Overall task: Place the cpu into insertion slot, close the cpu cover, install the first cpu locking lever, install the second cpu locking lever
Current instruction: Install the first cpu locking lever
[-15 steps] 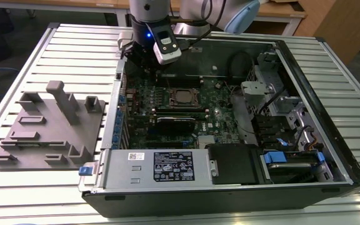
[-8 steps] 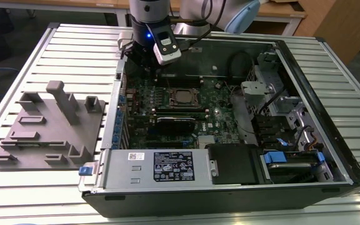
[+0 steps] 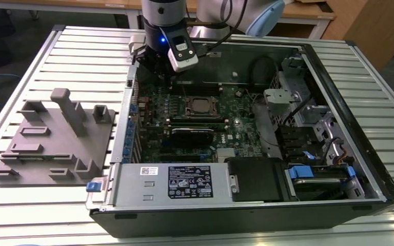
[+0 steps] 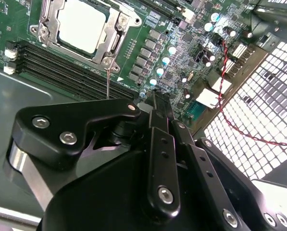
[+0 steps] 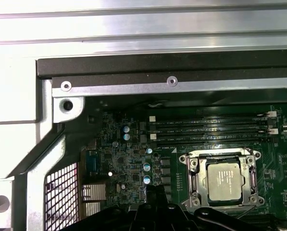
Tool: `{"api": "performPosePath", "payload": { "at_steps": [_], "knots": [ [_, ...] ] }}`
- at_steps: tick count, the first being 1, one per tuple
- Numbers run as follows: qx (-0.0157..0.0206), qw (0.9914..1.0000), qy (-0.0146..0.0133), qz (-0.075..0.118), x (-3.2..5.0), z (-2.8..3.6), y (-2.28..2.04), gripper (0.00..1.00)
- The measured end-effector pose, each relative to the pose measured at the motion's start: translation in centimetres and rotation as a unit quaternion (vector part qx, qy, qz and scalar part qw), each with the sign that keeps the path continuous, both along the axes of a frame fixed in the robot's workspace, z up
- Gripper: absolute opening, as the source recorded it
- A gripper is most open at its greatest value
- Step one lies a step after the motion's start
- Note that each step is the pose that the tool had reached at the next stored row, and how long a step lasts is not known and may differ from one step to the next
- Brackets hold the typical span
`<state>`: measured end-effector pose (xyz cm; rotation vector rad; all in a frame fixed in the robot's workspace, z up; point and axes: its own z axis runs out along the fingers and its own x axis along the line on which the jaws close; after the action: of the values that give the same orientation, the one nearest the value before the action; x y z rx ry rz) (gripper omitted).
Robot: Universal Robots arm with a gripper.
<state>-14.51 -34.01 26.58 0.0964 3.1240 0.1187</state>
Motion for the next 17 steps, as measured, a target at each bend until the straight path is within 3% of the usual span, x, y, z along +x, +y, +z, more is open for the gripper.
{"api": "performPosePath", "payload": {
  "at_steps": [17],
  "knots": [
    [0.0000,1.00000,0.0000,0.000,0.51,-0.01,0.00,0.10]
  ]
}}
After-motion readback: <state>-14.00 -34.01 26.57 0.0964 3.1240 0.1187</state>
